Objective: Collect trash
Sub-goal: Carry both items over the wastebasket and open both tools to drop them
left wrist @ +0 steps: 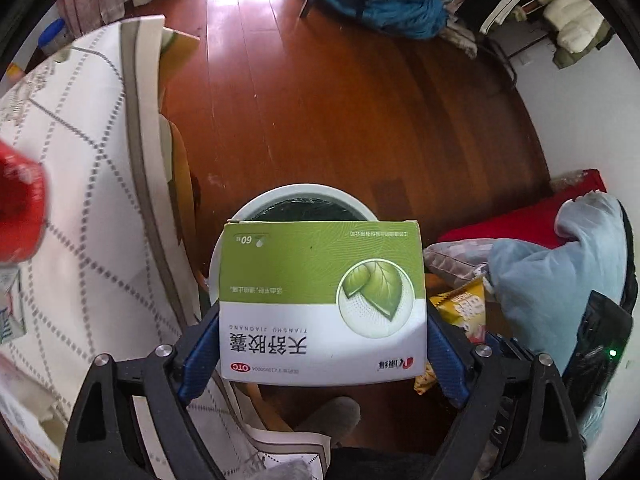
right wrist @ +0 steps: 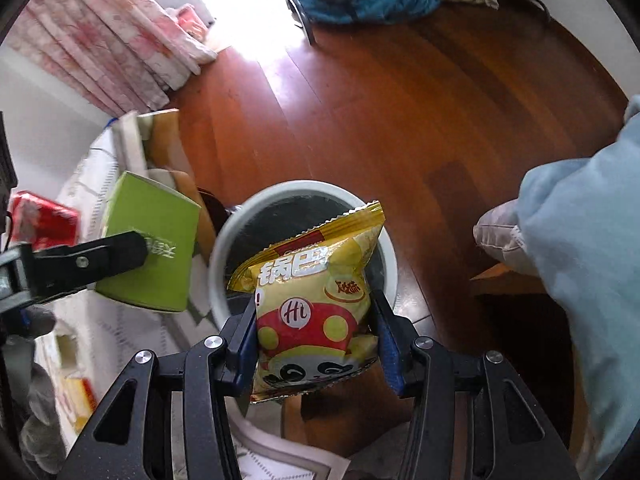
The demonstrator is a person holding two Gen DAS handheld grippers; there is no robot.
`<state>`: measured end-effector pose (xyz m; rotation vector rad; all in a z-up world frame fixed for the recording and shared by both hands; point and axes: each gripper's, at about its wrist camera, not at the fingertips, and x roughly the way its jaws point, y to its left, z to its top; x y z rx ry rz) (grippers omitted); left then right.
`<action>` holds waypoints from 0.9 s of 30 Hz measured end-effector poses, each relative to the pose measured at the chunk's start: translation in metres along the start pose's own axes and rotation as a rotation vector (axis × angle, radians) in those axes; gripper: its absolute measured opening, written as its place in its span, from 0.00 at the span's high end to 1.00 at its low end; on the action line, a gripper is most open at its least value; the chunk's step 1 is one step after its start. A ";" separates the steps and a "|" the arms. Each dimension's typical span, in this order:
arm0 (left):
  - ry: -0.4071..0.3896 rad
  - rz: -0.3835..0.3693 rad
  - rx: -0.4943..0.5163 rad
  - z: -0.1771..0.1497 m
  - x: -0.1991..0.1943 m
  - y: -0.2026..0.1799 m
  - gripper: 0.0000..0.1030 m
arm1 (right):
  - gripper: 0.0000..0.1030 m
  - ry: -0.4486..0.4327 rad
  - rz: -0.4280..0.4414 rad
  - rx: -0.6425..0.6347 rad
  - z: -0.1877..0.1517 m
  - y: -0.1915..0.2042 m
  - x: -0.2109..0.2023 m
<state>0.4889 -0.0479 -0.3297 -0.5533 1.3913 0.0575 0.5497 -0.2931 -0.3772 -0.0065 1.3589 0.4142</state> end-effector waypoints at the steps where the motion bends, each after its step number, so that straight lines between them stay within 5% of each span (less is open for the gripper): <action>1: 0.001 0.001 -0.002 -0.002 0.002 0.000 0.05 | 0.49 0.014 0.001 0.001 0.002 -0.003 0.009; 3: 0.003 0.014 -0.015 -0.002 0.003 0.001 0.05 | 0.45 0.039 0.003 0.028 0.005 -0.011 0.027; 5: -0.002 0.024 -0.019 -0.003 0.002 0.000 0.05 | 0.23 0.069 0.023 0.063 0.004 -0.021 0.043; 8: -0.022 0.063 -0.005 -0.009 -0.004 -0.004 0.05 | 0.09 0.069 0.038 0.098 0.002 -0.030 0.049; 15: -0.123 0.273 0.081 -0.030 -0.027 -0.014 0.05 | 0.08 0.033 -0.058 0.049 -0.008 -0.025 0.029; 27: -0.237 0.350 0.110 -0.095 -0.097 -0.016 0.05 | 0.08 -0.078 -0.184 -0.015 -0.051 0.003 -0.075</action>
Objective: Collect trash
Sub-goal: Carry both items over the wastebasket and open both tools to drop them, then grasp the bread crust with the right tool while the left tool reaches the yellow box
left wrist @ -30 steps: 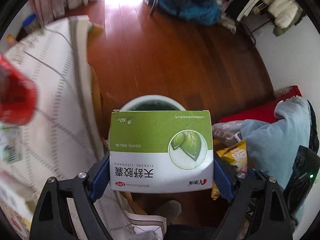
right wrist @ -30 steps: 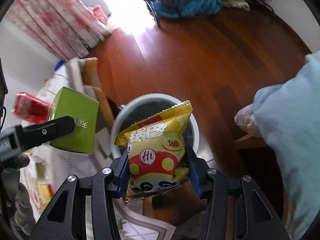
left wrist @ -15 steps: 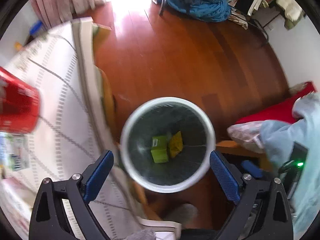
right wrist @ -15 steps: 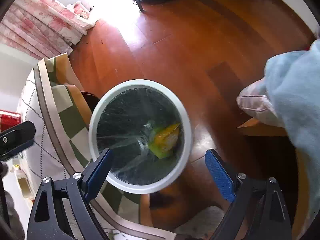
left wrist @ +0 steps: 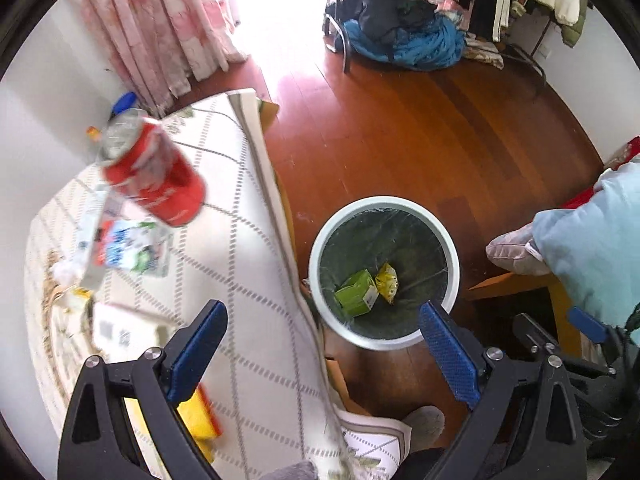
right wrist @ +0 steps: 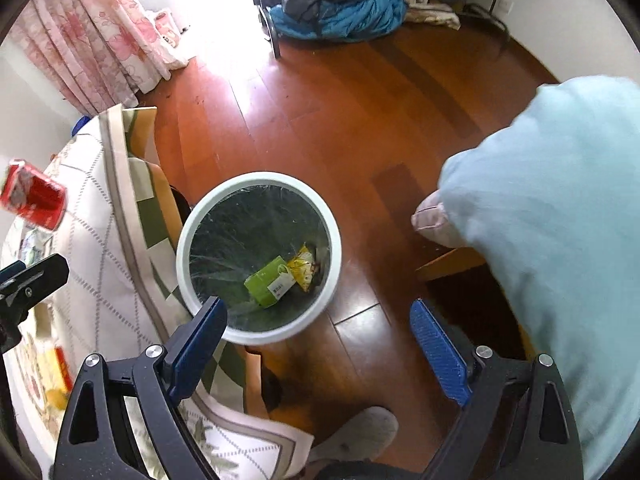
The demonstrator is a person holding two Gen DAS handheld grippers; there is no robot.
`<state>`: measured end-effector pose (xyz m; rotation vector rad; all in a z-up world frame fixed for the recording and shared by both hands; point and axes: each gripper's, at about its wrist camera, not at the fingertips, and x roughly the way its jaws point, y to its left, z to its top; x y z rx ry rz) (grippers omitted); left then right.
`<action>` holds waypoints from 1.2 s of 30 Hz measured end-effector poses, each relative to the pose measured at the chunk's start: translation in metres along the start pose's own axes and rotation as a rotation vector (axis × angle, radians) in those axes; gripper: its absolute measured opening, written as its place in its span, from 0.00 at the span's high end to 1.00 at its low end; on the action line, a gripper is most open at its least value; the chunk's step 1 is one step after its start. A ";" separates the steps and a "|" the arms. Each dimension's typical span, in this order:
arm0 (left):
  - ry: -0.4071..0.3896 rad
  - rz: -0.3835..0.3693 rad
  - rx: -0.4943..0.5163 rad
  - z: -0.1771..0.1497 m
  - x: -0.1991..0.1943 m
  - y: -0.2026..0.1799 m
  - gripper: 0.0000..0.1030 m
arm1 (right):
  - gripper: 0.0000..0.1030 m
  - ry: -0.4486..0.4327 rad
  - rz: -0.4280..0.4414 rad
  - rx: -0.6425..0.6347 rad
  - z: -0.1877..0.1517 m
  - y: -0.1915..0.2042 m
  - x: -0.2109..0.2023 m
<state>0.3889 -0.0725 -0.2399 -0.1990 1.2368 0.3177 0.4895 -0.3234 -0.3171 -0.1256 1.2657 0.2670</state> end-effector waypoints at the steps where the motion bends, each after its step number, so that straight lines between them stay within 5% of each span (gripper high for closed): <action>1: -0.011 0.003 0.000 -0.003 -0.007 0.000 0.05 | 0.08 -0.010 -0.003 -0.004 -0.003 0.000 -0.010; 12: -0.167 -0.010 -0.033 -0.038 -0.108 0.022 0.05 | 0.08 -0.159 0.033 0.007 -0.034 0.007 -0.137; 19: -0.216 0.039 -0.143 -0.069 -0.143 0.085 0.05 | 0.08 -0.179 0.157 -0.027 -0.055 0.043 -0.181; 24: -0.135 0.199 -0.267 -0.125 -0.114 0.165 0.05 | 0.08 -0.079 0.232 -0.132 -0.085 0.103 -0.156; 28: 0.013 0.283 -0.340 -0.175 -0.058 0.218 0.01 | 0.08 0.031 0.287 -0.214 -0.117 0.162 -0.108; 33: 0.128 0.303 -0.393 -0.210 -0.003 0.247 0.01 | 0.10 0.103 0.319 -0.282 -0.140 0.223 -0.057; 36: 0.156 0.304 -0.385 -0.219 0.018 0.250 0.01 | 0.25 0.118 0.311 -0.304 -0.141 0.247 -0.033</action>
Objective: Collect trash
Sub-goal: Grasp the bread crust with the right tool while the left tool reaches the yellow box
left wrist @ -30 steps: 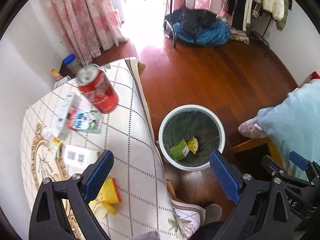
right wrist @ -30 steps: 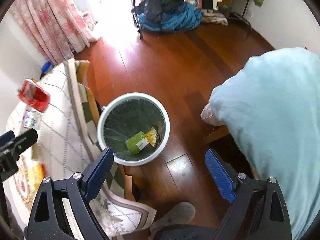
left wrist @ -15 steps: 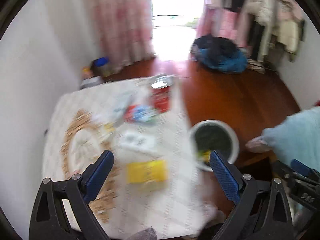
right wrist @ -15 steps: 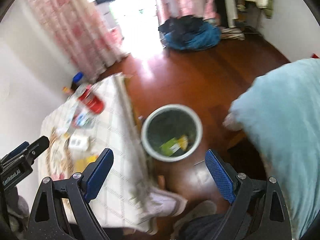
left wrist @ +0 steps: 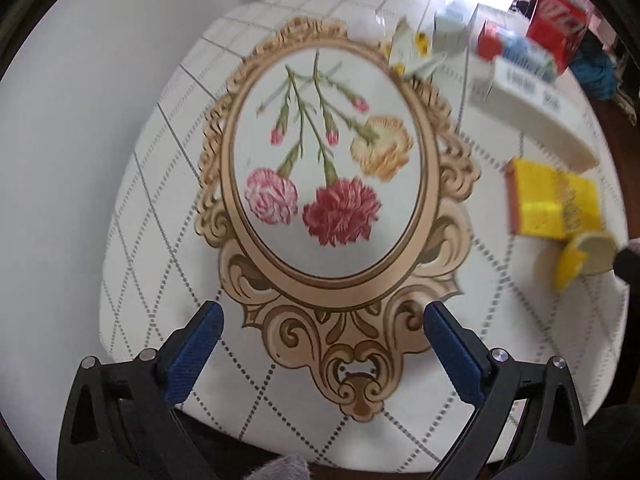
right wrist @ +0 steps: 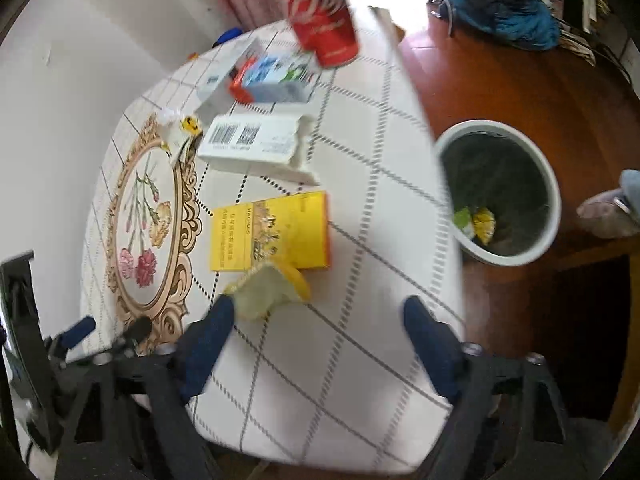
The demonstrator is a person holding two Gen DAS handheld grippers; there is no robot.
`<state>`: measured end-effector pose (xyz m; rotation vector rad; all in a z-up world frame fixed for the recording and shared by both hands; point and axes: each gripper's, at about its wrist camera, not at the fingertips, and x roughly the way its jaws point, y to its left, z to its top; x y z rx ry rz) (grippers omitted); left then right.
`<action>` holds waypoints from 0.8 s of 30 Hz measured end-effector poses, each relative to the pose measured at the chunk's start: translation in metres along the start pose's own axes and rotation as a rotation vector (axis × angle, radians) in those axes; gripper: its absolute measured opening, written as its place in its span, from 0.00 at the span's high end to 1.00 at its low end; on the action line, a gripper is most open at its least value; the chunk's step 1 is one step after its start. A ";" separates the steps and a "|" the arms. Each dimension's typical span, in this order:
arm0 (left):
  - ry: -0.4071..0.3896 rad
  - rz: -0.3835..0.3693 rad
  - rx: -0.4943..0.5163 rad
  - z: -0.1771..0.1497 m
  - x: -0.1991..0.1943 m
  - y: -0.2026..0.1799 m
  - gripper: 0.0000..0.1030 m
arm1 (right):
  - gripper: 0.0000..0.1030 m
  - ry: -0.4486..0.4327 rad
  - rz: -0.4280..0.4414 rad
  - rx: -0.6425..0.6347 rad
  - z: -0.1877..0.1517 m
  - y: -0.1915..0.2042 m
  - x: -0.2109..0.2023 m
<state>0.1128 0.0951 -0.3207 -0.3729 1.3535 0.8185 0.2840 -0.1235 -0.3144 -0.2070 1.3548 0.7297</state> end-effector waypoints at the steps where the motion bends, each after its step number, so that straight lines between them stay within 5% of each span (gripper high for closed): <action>1: 0.005 -0.001 0.008 -0.001 0.005 -0.002 0.01 | 0.30 0.005 0.002 0.001 0.002 0.002 0.007; 8: -0.010 0.008 0.093 -0.001 0.008 -0.010 0.00 | 0.90 -0.009 0.084 0.026 0.004 0.006 0.029; 11: -0.054 0.021 0.198 0.005 -0.005 -0.030 0.00 | 0.92 -0.030 0.076 0.069 0.002 -0.006 0.019; 17: -0.219 0.021 0.654 0.023 -0.041 -0.109 0.00 | 0.92 -0.024 -0.010 0.180 0.011 -0.071 -0.009; 24: -0.163 -0.073 1.042 0.048 -0.037 -0.175 0.06 | 0.92 0.041 -0.013 0.254 0.018 -0.117 -0.009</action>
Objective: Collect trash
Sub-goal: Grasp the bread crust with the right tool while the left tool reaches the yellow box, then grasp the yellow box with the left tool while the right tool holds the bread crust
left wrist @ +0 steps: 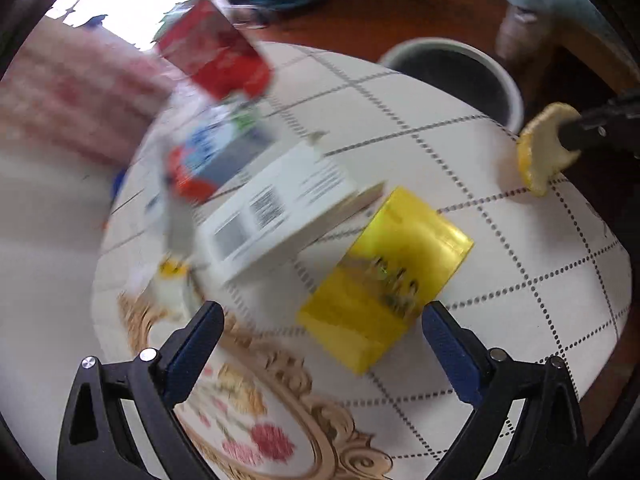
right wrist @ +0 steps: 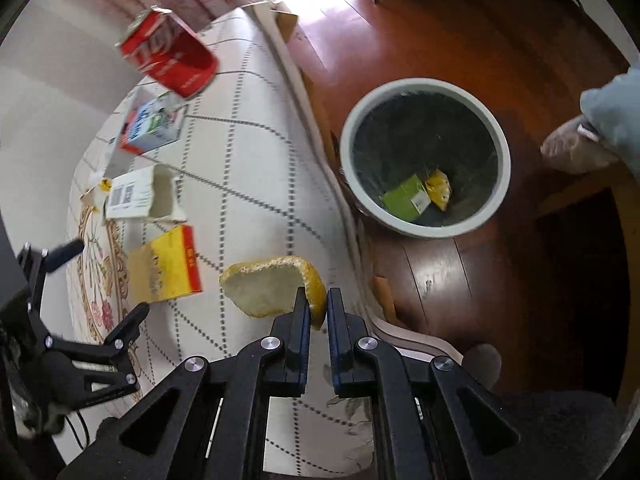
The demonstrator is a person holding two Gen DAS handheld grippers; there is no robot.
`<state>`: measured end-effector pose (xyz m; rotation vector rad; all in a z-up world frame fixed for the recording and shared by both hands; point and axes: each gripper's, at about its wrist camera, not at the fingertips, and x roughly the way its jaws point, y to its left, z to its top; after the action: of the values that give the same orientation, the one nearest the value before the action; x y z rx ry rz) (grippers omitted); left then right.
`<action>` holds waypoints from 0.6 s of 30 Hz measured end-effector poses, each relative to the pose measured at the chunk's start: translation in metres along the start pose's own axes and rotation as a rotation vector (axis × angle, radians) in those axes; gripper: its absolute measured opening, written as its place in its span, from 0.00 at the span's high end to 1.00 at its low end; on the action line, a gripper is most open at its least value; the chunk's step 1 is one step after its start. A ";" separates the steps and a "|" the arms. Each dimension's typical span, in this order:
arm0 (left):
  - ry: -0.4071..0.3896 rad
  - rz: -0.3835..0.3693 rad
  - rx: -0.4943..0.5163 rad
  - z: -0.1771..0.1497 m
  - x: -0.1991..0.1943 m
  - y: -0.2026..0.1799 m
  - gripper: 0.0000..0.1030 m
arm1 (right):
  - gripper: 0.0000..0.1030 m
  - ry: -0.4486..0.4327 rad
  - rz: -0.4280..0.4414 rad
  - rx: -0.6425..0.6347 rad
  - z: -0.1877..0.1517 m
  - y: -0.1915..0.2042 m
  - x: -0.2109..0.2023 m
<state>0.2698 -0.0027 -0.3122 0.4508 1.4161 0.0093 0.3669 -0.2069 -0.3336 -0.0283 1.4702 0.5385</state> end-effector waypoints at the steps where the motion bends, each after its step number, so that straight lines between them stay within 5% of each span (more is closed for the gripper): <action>1: 0.013 -0.023 0.022 0.006 0.002 -0.002 0.06 | 0.92 0.007 0.004 0.004 0.002 -0.001 0.001; 4: 0.035 -0.118 0.065 0.015 0.008 -0.003 0.06 | 0.92 0.017 0.010 0.005 0.008 0.000 0.004; 6: 0.069 -0.164 0.094 0.021 0.013 -0.007 0.20 | 0.92 0.021 0.009 -0.002 0.011 0.004 0.006; 11: 0.109 -0.268 0.065 0.030 0.025 -0.001 0.32 | 0.92 0.021 0.008 -0.022 0.019 0.014 0.005; 18: 0.107 -0.289 -0.057 0.017 0.040 0.019 0.33 | 0.92 0.036 0.007 -0.035 0.020 0.018 0.004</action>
<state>0.2974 0.0204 -0.3428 0.1978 1.5714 -0.1619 0.3786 -0.1826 -0.3297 -0.0607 1.4965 0.5719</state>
